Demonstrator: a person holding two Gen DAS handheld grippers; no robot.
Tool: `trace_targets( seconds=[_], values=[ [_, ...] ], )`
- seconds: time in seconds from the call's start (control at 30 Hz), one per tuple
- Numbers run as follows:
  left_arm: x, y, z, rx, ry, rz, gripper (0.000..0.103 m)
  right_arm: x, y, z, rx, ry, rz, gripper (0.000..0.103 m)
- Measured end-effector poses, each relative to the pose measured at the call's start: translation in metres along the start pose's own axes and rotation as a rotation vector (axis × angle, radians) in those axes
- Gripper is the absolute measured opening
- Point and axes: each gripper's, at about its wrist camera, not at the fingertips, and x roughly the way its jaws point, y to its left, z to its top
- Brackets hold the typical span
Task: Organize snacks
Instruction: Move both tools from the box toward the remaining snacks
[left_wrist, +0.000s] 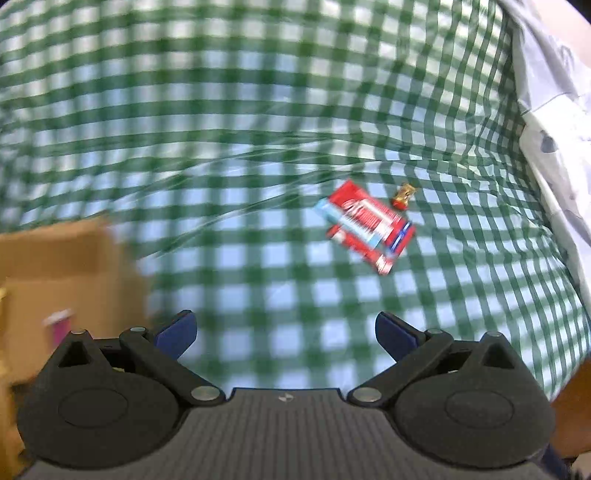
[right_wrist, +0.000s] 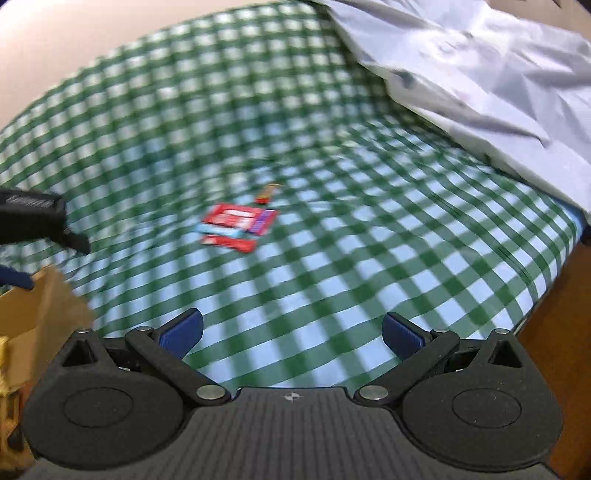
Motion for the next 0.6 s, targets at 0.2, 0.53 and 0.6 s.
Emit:
trace_targets(
  seconds=[0.2,0.53,0.6],
  values=[
    [0.135,-0.044,0.066,-0.052,0.062,0.0,0.103,0.078,-0.032,0.028,0.024,0.016,-0.034,0.102],
    [0.255,-0.1,0.126,-0.03,0.125,0.013,0.103,0.164,-0.041,0.048,-0.016,0.043,-0.039,0.102],
    [0.258,-0.097,0.116,0.028,0.107,0.026,0.103,0.175,-0.041,0.05,-0.019,0.049,-0.036,0.102]
  ],
)
